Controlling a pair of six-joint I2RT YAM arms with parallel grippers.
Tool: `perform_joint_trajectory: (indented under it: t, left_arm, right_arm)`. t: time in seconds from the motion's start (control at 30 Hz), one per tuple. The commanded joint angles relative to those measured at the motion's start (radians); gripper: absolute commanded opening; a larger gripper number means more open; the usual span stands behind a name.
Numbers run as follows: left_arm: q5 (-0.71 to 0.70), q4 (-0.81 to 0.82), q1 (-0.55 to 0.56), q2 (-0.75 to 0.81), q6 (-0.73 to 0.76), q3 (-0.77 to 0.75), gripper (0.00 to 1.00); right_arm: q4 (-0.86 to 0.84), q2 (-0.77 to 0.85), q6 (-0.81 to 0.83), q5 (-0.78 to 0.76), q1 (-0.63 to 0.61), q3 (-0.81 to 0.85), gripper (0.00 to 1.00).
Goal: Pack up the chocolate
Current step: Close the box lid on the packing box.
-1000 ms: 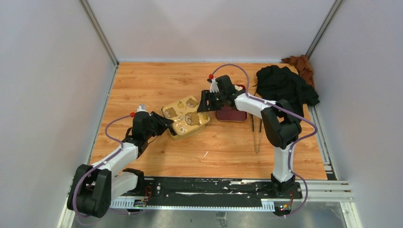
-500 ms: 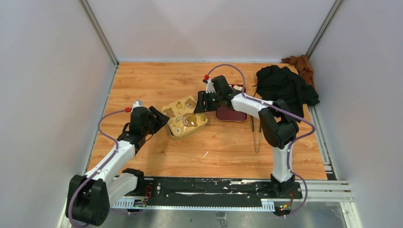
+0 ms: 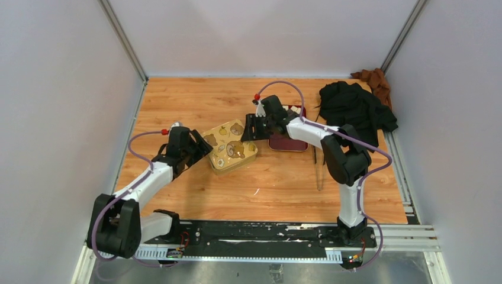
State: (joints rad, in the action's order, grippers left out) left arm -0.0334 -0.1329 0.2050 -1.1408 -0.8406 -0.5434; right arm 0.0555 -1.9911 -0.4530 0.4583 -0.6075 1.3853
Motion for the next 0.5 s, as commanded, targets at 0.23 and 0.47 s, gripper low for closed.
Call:
perform_joint_trajectory:
  t: [0.23, 0.47]
  left_arm:
    - [0.267, 0.245, -0.006, -0.11, -0.053, 0.028, 0.58]
    - [0.396, 0.292, -0.006, -0.08, -0.095, 0.078, 0.5]
  right_arm:
    - [0.04, 0.021, -0.066, -0.07, -0.032, 0.008, 0.58]
    - [0.028, 0.056, -0.093, -0.073, -0.042, -0.029, 0.58]
